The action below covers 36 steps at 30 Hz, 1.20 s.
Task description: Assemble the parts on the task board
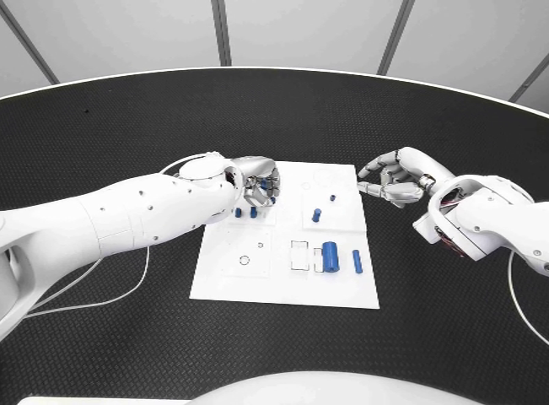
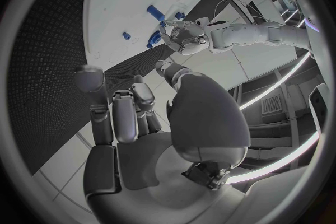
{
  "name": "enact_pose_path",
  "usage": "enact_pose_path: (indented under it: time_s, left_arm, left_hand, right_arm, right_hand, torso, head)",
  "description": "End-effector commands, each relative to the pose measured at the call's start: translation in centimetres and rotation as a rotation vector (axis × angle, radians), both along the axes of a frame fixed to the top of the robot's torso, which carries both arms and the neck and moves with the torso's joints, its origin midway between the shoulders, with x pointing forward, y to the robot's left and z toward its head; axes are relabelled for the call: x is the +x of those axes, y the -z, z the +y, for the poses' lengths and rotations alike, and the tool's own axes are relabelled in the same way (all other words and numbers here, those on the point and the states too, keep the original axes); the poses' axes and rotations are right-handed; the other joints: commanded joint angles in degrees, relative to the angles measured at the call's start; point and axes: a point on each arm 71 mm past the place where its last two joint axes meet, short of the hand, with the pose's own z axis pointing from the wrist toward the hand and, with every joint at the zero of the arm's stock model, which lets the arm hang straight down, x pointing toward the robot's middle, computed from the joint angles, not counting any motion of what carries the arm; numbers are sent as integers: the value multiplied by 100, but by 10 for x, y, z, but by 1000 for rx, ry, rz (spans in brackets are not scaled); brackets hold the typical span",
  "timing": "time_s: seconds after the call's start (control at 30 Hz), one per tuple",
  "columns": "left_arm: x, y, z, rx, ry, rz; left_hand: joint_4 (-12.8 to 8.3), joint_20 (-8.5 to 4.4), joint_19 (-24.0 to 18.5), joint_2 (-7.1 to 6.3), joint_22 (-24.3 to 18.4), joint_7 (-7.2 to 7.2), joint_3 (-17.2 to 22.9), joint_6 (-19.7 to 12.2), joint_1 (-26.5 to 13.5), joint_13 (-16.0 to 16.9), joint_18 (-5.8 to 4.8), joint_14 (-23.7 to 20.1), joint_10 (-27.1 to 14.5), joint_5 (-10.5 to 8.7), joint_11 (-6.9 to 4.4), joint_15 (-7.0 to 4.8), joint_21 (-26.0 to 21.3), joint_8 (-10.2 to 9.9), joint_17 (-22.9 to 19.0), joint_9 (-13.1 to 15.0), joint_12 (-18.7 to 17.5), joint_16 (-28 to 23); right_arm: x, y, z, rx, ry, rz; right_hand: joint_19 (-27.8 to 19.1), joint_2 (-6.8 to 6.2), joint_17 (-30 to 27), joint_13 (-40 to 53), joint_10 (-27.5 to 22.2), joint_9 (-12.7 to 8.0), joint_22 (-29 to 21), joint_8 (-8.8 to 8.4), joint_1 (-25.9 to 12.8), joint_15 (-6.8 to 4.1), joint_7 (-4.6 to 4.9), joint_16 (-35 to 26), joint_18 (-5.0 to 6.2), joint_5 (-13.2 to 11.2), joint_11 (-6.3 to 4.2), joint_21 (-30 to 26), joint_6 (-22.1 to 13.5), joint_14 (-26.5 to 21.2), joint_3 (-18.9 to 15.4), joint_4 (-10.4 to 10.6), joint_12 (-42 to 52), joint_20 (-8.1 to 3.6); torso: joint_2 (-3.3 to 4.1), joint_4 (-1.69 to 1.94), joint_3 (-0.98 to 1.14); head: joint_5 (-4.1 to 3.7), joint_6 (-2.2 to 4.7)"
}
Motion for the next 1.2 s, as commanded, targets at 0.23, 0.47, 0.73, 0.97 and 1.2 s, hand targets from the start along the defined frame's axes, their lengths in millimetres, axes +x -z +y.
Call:
enact_pose_path:
  time_s: [0.23, 0.47, 0.73, 0.97, 1.2]
  left_arm:
    - [1, 4, 1, 11, -7, 14]
    - [0, 6, -1, 10, -2, 18]
    - [-1, 7, -3, 8, 8, 23]
    - [-1, 8, -3, 11, 9, 30]
    - [-1, 9, -3, 18, 6, 38]
  left_hand:
    - [-26, 5, -15, 33, 6, 2, 43, 65, 41, -12, -82, -14, 18, -6, 21, 13, 21, -27, -25, -6, -52, 2]
    - [-44, 10, -6, 66, 49, 6, 52, 93, 50, -10, -87, -6, 61, -6, 18, 15, 57, -36, -7, -6, -64, 20]
    - [-54, 12, -4, 75, 72, 1, 46, 116, 43, -9, -89, 5, 96, -7, 13, 12, 78, -43, 6, -5, -73, 36]
    - [-56, 12, -1, 70, 82, 0, 40, 116, 36, -10, -90, 8, 99, -7, 13, 11, 86, -48, 11, -6, -80, 41]
    - [-68, 10, 45, 122, 186, -4, 35, 164, 26, -1, -107, 54, 188, -7, -4, 2, 165, -63, 85, -2, -92, 98]
  right_arm:
    - [0, 0, 0, 0, -1, 0]
    - [0, 0, 0, 0, -1, 1]
    - [0, 0, 1, -1, -2, 2]
    - [1, 0, 1, -1, -2, 2]
    - [1, 0, 1, -1, -2, 3]
  right_hand:
    - [-31, -17, 122, -7, -31, -9, -3, 17, 23, -34, 10, -35, 94, 15, -15, -21, -45, 246, 21, 15, -19, -6]
    - [-31, -17, 122, -7, -31, -9, -3, 17, 23, -34, 10, -35, 94, 15, -15, -21, -45, 246, 21, 15, -19, -6]
    - [-31, -17, 122, -7, -31, -9, -3, 17, 23, -34, 10, -35, 94, 15, -15, -21, -45, 246, 21, 15, -19, -6]
    - [-31, -17, 122, -7, -31, -9, -3, 17, 23, -34, 10, -35, 94, 15, -15, -21, -45, 246, 21, 15, -19, -6]
    - [-26, -15, 126, 0, -18, -11, -1, 25, 29, -35, 10, -37, 93, 17, -16, -24, -45, 248, 25, 12, -11, -7]
  torso:
    - [-1, -1, 0]
    - [1, 2, 2]
    - [-1, 2, 5]
    - [-1, 3, 5]
    - [-3, 1, 2]
  head:
    - [-6, -25]
    - [-16, -42]
    - [-24, -59]
    - [-35, -64]
    - [-32, -73]
